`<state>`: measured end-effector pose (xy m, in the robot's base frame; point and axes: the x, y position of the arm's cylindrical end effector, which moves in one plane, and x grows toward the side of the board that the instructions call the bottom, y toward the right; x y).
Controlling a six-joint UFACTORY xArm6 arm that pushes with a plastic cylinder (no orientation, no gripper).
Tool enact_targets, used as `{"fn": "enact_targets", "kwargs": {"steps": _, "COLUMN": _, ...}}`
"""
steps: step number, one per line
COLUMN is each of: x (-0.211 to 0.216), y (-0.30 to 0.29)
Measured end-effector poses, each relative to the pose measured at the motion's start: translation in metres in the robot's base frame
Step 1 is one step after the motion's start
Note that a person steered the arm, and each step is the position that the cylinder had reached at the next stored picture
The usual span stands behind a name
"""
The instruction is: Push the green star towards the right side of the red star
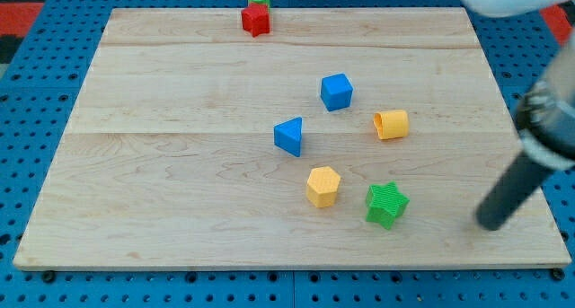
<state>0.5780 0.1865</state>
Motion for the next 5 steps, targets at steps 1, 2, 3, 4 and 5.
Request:
{"fn": "enact_targets", "kwargs": {"steps": 1, "x": 0.0, "y": -0.124}}
{"fn": "enact_targets", "kwargs": {"steps": 2, "x": -0.009, "y": -0.188}}
{"fn": "enact_targets", "kwargs": {"steps": 3, "x": -0.017, "y": -0.181}}
{"fn": "enact_targets", "kwargs": {"steps": 4, "x": 0.02, "y": -0.168}}
{"fn": "enact_targets", "kwargs": {"steps": 5, "x": 0.003, "y": -0.135}}
